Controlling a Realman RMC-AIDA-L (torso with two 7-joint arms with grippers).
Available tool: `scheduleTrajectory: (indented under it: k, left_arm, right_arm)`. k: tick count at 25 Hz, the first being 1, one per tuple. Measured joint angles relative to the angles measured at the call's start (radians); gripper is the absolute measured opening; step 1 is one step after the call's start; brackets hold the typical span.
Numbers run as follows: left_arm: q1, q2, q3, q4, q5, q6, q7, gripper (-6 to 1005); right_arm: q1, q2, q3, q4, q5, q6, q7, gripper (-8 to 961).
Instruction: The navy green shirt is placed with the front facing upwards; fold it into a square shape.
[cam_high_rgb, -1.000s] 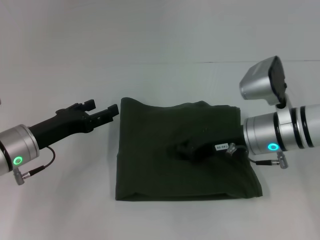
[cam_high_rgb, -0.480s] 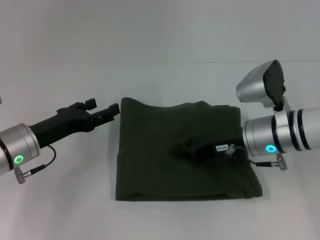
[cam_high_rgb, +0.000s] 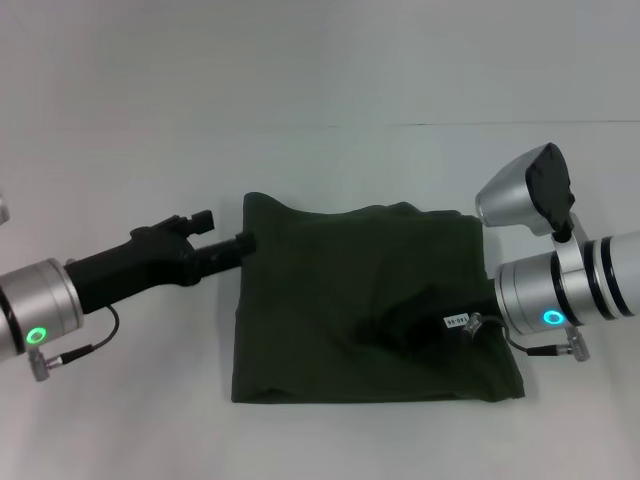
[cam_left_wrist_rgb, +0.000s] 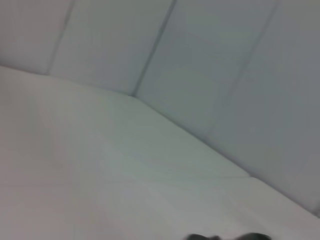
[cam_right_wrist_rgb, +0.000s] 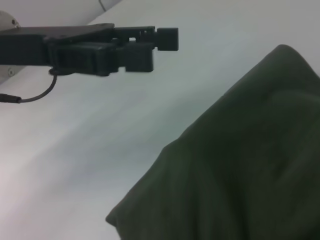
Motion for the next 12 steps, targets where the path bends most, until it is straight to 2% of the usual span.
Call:
scheduleTrajectory:
  k: [8, 12]
  left_arm:
    - [0.021, 0.012, 0.001, 0.080, 0.120, 0.269, 0.010, 908]
    - [0.020, 0.013, 0.001, 0.088, 0.146, 0.319, 0.012, 908]
  right_arm:
    - [-0.002, -0.013, 0.000, -0.010, -0.021, -0.067, 0.016, 0]
    - [-0.034, -0.013, 0.018, -0.070, -0.013, -0.113, 0.001, 0]
